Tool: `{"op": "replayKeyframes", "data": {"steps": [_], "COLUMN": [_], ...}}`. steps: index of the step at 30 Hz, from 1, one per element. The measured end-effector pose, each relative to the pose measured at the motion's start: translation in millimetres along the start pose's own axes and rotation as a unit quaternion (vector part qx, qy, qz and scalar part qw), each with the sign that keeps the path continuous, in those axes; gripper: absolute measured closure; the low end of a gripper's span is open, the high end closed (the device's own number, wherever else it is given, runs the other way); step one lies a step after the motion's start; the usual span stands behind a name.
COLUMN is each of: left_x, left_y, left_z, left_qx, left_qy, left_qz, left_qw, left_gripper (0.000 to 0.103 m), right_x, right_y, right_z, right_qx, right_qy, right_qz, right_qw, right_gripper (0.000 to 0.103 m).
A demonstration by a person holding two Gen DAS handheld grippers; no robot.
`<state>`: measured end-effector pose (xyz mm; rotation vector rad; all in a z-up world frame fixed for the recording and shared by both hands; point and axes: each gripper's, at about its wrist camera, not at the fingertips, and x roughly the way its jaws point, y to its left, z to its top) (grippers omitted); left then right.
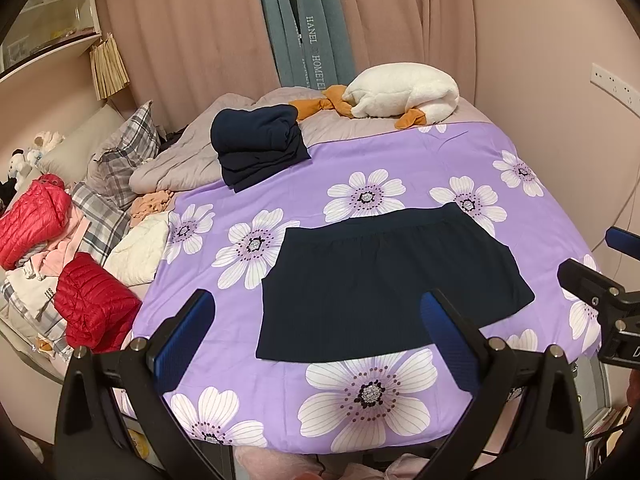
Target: Fold large clothes
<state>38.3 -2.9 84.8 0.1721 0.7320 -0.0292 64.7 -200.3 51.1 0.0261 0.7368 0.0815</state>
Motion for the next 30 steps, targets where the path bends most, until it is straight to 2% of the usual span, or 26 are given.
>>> {"op": "replayKeyframes", "data": {"steps": [30], "left_x": [-2.0], "left_y": [2.1], "left_z": [2.9], "left_qx": [-0.001], "left_qy": [-0.001], "left_qz": [0.002], "left_qw": [1.0000], "left_gripper": [0.000], "right_x": [1.0], "right_y": [1.7], "right_z": [3.6], "right_qx": [-0.005], "right_qy": [-0.001], "right_qz": [0.000], "right_qw": [1.000], "right_gripper": [0.001]}}
